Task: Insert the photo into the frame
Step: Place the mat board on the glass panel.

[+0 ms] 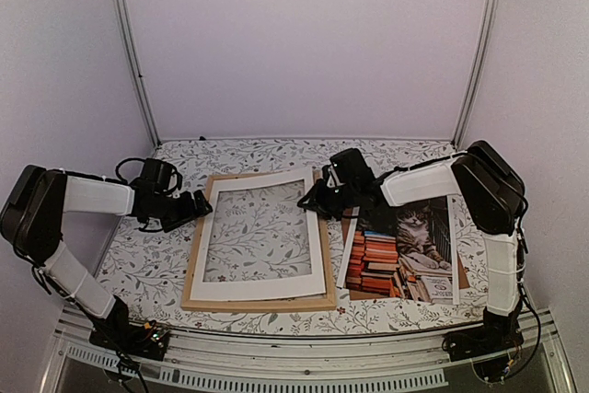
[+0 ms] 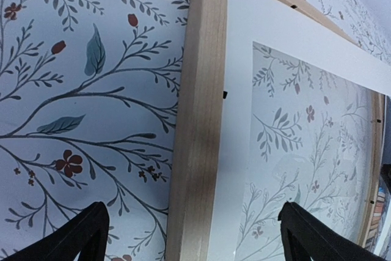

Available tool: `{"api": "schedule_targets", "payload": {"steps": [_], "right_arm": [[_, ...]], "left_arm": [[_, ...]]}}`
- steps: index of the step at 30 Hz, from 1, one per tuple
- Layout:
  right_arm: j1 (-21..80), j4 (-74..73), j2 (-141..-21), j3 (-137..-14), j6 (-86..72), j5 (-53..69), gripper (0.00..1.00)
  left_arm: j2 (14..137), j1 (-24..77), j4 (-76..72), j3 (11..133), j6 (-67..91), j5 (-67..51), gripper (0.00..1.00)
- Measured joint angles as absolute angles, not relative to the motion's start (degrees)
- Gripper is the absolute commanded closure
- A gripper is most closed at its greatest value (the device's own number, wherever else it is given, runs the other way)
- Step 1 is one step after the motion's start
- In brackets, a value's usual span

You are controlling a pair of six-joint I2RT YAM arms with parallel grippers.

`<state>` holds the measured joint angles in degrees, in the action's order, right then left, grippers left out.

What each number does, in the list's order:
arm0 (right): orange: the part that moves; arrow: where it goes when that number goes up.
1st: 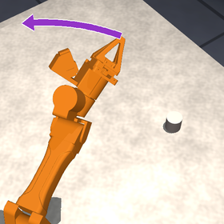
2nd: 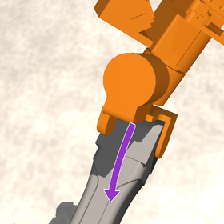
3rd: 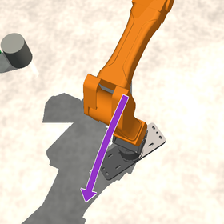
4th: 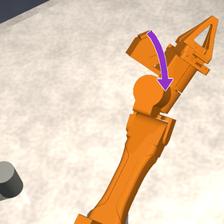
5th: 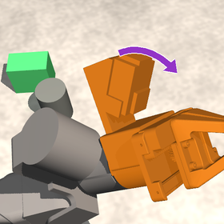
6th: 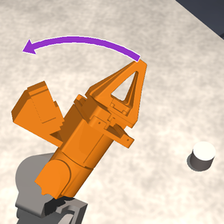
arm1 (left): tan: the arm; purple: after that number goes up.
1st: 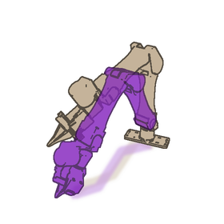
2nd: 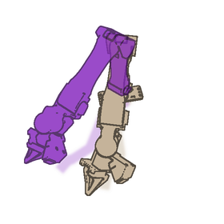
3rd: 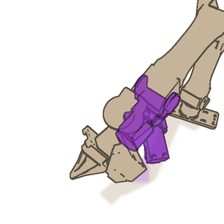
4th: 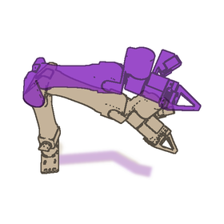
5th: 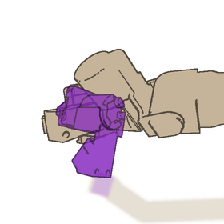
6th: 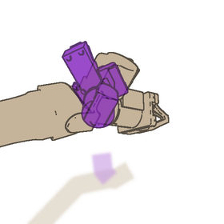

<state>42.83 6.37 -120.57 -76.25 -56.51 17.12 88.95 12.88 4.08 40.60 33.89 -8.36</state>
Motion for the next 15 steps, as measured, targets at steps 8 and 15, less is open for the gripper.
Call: {"api": "schedule_targets", "payload": {"steps": [8, 15], "right_arm": [[43.07, 4.69, -120.62, -76.25, -56.05, 16.95, 0.65], [43.24, 3.29, -120.62, -76.27, -55.44, 16.32, 0.57]], "left_arm": [[88.95, 12.91, 4.08, 40.6, 33.89, -8.36, 0.0], [88.95, 12.95, 4.08, 40.6, 33.87, -8.36, 0.0]]}}
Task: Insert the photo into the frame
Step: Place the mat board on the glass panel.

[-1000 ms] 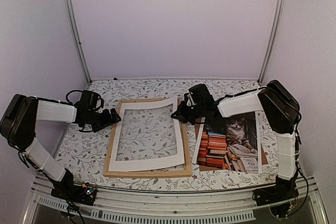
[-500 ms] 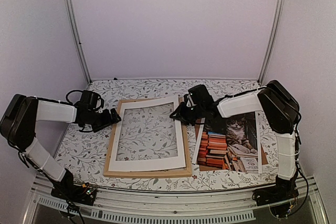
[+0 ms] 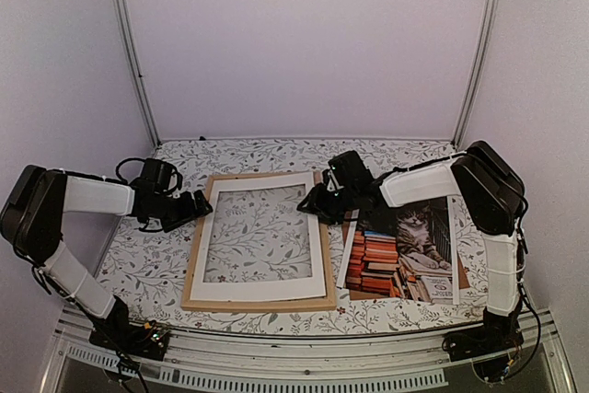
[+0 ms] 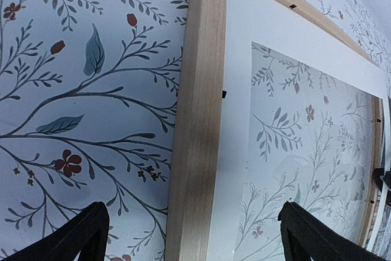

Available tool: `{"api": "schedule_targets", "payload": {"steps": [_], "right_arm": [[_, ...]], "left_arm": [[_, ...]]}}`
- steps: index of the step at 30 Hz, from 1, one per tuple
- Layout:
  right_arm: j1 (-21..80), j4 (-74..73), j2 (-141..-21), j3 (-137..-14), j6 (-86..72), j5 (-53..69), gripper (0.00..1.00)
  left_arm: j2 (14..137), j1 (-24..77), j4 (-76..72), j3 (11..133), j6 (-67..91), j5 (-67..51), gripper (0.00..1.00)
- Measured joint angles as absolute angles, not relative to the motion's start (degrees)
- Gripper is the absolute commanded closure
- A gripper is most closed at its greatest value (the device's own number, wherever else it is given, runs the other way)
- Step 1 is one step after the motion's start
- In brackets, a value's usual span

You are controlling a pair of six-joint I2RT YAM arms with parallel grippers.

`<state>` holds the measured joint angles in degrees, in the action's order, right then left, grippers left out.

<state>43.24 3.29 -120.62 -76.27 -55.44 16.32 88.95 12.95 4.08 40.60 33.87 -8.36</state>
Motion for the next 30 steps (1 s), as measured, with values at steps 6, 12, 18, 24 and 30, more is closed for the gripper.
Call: {"api": "schedule_targets", "payload": {"steps": [6, 12, 18, 24, 30], "right_arm": [[43.4, 1.58, -120.62, -76.27, -54.98, 15.18, 0.54], [43.51, 0.47, -120.36, -76.27, -54.22, 14.13, 0.52], [43.51, -0.62, -119.42, -76.16, -53.52, 12.4, 0.52], [43.51, -1.83, -118.28, -76.01, -52.71, 10.87, 0.52], [43.51, -3.27, -116.79, -75.66, -51.79, 8.69, 0.52]], "left_arm": [[88.95, 12.99, 4.08, 40.6, 33.87, -8.36, 0.0], [88.95, 13.02, 4.12, 40.6, 33.85, -8.32, 0.0], [88.95, 13.04, 4.19, 40.6, 33.65, -7.88, 0.0], [88.95, 13.04, 4.36, 40.6, 33.36, -7.05, 0.0], [88.95, 13.04, 4.84, 40.6, 32.99, -6.76, 0.0]]}}
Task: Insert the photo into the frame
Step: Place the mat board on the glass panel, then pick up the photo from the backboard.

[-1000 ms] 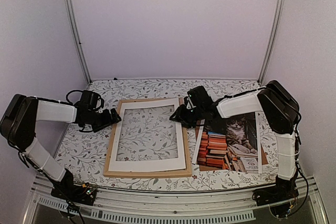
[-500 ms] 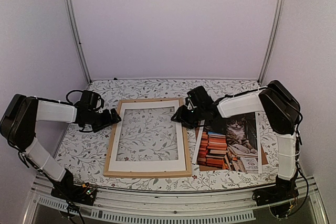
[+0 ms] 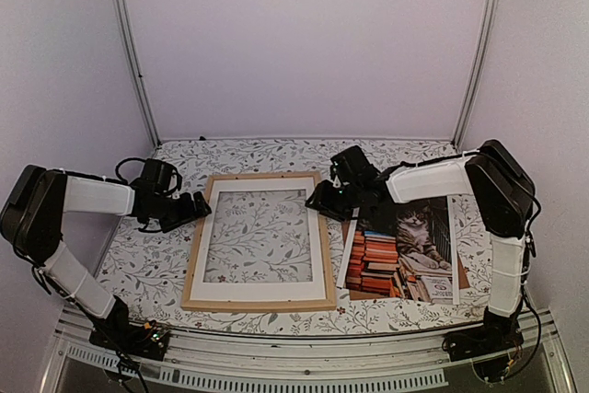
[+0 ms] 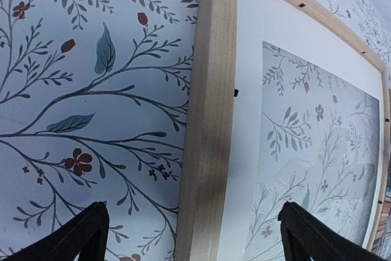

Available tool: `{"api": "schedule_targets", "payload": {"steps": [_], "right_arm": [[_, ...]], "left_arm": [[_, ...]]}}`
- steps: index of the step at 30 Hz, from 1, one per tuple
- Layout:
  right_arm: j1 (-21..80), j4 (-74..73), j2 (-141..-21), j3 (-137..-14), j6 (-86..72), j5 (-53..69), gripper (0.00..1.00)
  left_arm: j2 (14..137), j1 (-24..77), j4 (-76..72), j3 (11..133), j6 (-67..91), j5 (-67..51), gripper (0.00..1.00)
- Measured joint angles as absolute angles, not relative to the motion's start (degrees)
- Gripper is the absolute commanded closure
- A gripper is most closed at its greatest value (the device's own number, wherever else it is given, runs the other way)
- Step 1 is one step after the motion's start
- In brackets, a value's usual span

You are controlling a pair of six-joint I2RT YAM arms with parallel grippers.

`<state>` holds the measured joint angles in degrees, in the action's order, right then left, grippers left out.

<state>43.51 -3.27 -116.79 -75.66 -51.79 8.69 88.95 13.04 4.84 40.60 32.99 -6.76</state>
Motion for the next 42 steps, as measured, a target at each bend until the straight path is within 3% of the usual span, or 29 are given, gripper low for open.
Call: {"api": "schedule_targets", "payload": {"steps": [11, 19, 32, 42], "right_arm": [[42.85, -4.95, -112.27, -72.77, -49.15, 4.91, 0.51], [37.89, -5.8, -104.88, -62.37, -46.17, 3.29, 0.45], [14.79, -9.82, -82.37, -41.85, -39.09, 1.93, 0.23], [1.32, -12.86, -76.77, -37.93, -33.15, 3.4, 0.13]], "left_arm": [[86.63, 13.08, 5.23, 40.6, 32.93, -5.69, 0.01], [81.93, 13.67, 5.34, 40.6, 32.36, -5.67, 0.0], [74.78, 25.54, 5.37, 43.57, 31.05, -4.45, 0.0], [84.6, 39.86, 4.97, 54.24, 31.07, -1.52, 0.0]]}}
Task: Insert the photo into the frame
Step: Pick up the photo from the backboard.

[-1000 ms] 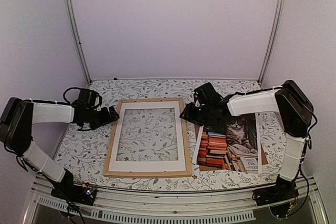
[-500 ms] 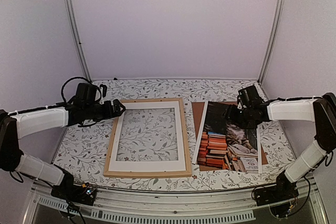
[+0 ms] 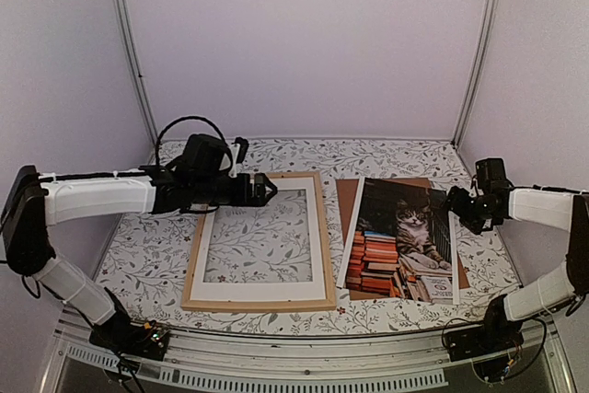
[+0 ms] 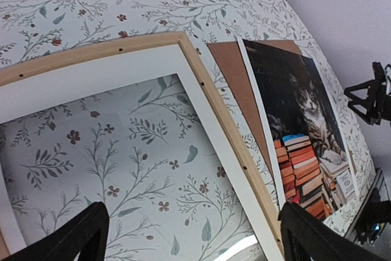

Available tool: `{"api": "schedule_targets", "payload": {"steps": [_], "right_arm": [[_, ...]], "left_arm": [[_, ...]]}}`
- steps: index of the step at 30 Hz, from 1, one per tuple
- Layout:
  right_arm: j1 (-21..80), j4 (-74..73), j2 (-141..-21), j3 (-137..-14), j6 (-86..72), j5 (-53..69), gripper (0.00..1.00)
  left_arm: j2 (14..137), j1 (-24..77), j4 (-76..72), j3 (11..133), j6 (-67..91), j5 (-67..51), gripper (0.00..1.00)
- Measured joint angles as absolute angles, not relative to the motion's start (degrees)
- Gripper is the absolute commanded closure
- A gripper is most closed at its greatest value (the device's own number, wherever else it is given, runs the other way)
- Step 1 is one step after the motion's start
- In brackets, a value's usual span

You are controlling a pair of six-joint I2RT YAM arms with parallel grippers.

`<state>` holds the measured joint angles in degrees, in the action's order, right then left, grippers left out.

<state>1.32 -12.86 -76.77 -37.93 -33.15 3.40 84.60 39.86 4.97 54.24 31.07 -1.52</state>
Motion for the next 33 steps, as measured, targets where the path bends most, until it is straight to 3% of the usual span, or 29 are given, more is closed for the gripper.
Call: {"api": "schedule_targets", "payload": {"steps": [15, 24, 33], "right_arm": [[-8.19, -12.53, -76.73, -33.12, -29.82, 8.93, 0.16], [-8.45, -10.37, -77.28, -32.47, -29.26, 12.43, 0.18], [-8.67, -8.67, -77.32, -30.02, -29.28, 14.9, 0.2]], "left_arm": [[113.47, 56.69, 8.03, 82.37, 29.47, -3.05, 0.0], [127.96, 59.81, 14.22, 96.01, 27.86, -4.49, 0.0], [133.16, 60.49, 18.46, 101.8, 27.7, -4.16, 0.01]]}}
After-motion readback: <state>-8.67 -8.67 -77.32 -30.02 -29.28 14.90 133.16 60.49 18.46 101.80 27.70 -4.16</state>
